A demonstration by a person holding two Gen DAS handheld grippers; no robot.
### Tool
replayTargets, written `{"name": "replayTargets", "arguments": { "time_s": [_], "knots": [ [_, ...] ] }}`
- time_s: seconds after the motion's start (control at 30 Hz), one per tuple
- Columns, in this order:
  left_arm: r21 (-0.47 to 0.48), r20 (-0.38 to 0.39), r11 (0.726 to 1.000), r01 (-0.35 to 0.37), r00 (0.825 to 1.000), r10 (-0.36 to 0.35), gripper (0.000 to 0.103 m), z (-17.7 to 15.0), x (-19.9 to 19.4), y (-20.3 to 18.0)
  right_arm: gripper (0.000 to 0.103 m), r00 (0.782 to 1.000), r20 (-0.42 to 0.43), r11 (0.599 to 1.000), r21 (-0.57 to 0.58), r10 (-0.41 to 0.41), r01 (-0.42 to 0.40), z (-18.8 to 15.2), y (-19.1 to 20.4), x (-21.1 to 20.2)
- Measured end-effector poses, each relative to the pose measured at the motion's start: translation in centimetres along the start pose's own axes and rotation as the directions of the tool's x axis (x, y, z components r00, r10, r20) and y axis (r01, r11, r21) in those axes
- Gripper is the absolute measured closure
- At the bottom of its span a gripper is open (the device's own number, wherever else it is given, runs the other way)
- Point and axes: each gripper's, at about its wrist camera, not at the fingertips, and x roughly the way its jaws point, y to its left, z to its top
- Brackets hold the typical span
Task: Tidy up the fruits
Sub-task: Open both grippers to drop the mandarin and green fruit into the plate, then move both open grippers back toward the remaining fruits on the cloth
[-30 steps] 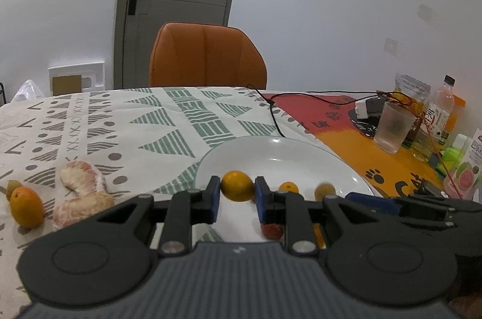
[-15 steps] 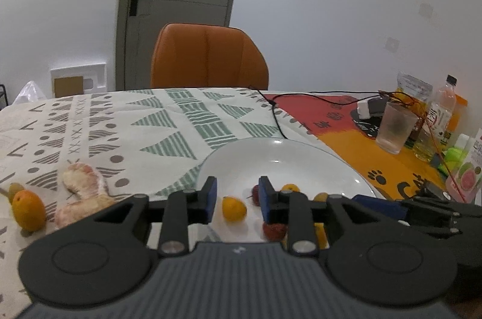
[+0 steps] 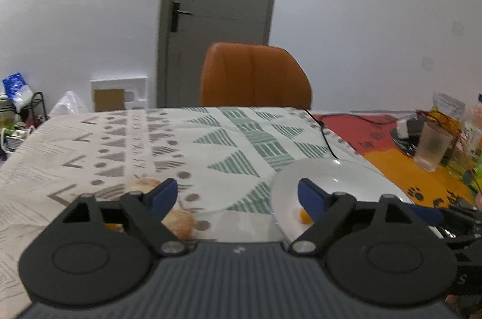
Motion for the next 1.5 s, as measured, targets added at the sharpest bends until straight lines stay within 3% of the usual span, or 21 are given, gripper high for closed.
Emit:
{"name": "replayTargets", "arguments": {
  "time_s": [0.1, 0.27, 0.8, 1.5],
  "knots": [
    [-0.006, 0.011, 1.000, -0.025, 1.000, 0.025, 0.011, 0.2, -0.6, 0.9, 0.006, 0.999, 0.027, 1.000, -0.009, 0.018, -0.018, 0.2, 0.8, -0.3],
    [-0.025, 0.010, 0.998, -0.058, 0.998, 0.058, 0.007, 0.3, -1.3, 2.4, 0.000, 0.999, 0.035, 0.999, -0.025, 0.036, -0.035, 0.4, 2.0, 0.0],
    [-0.074, 0.000, 0.987, -0.141, 0.990, 0.142, 0.005, 0.5, -3.6, 7.9, 0.000, 0.993, -0.007, 0.992, -0.053, 0.118, -0.118, 0.4, 6.0, 2.1],
    [-0.101, -0.026, 0.981, -0.167, 0.986, 0.165, 0.005, -0.9, -5.6, 12.6, 0.000, 0.977, -0.092, 0.972, -0.118, 0.195, -0.205, 0.4, 11.1, 5.9]
  ]
}}
